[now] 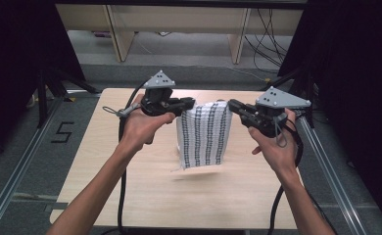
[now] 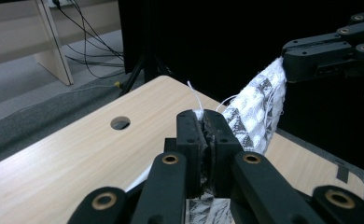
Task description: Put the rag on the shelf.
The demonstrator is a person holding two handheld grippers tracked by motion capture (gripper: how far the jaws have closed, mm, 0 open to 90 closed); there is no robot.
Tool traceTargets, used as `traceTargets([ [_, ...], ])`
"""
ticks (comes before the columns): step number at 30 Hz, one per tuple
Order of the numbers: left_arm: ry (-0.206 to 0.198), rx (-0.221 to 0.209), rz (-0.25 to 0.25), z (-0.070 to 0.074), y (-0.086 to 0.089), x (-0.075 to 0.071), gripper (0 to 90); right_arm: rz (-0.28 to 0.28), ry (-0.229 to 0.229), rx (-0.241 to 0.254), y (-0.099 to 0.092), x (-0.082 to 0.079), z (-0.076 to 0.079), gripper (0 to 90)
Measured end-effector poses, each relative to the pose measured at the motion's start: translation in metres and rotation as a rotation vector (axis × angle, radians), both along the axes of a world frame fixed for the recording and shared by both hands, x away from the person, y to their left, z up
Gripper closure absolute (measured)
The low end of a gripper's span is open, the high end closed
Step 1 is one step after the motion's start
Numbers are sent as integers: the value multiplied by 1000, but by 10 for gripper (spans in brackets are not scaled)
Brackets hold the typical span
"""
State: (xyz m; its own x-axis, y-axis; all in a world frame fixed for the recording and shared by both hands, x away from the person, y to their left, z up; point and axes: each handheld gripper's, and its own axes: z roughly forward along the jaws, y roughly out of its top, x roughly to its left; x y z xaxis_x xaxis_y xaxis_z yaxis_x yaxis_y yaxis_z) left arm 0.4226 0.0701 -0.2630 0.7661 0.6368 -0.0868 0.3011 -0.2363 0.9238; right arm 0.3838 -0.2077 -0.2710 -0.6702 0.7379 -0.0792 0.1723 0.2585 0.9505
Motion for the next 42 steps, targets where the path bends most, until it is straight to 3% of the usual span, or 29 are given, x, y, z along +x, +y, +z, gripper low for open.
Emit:
traceTargets([
  [2, -6, 0, 7, 3, -1, 4, 854, -6, -19, -3, 0, 7, 5, 876],
  [10, -13, -16, 43, 12, -4, 22, 854, -18, -24, 20, -1, 28, 14, 876],
  [14, -12, -21, 65, 15, -4, 33, 854, -24, -12, 35, 1, 40, 17, 876],
  [23, 2, -43, 116, 19, 0, 56, 853, -49, 5, 13, 10, 69, 26, 876],
  [29, 18, -51, 138, 13, -4, 73, 851, -85, 48, 10, 13, 93, 18, 875],
  [34, 70, -82, 166, 2, -9, 95, 850, -122, 107, 46, 10, 113, 5, 874],
  [36, 74, -82, 167, -1, -10, 97, 850, -120, 101, 43, 9, 117, 3, 874],
  [37, 85, -79, 171, -2, -10, 100, 848, -128, 128, 53, 9, 123, 0, 873],
  [40, 96, -90, 181, -7, -10, 106, 848, -130, 126, 50, 9, 129, -4, 873],
  [42, 102, -98, 189, -9, -10, 109, 848, -144, 148, 60, 10, 135, -9, 872],
])
